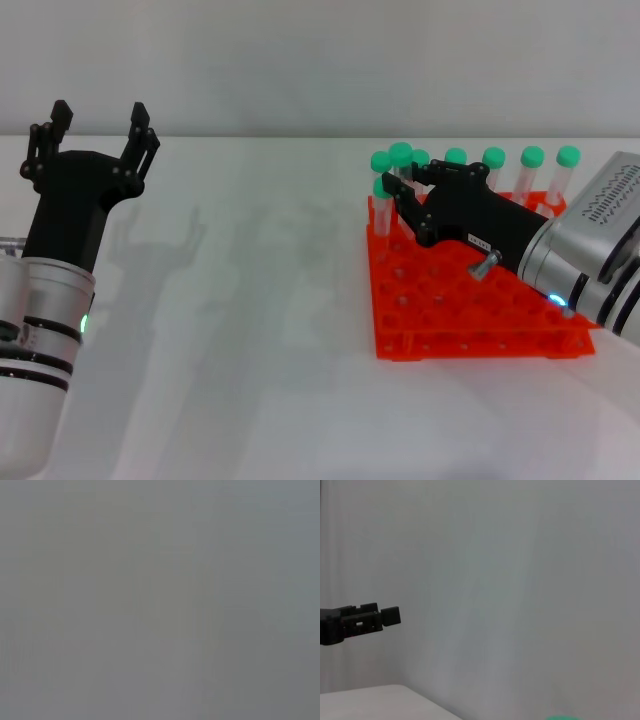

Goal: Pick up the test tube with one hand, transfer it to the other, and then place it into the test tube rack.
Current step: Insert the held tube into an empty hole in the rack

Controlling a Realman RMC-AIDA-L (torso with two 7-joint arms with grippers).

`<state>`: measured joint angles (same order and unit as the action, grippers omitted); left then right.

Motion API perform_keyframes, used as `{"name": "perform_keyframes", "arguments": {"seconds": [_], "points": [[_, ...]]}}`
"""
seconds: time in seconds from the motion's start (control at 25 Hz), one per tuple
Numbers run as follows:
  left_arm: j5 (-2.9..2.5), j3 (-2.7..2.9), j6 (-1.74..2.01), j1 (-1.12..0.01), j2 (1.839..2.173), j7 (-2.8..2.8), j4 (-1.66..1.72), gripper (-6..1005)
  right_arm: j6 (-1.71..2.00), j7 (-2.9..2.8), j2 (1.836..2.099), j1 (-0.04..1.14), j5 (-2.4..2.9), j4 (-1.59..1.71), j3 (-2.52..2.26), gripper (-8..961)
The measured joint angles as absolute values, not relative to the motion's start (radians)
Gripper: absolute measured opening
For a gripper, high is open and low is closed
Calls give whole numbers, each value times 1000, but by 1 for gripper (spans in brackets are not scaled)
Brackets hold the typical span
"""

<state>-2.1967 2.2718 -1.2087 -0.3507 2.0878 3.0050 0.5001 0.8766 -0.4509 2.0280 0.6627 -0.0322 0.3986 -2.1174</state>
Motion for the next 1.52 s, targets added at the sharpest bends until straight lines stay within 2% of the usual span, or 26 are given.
{"name": "perform_keyframes", "arguments": {"seconds": [1.52], "points": [[-2199,2273,-1208,-354,2085,3004,500,833,919,-437,2028,648,-98,390,-2124,217]]}}
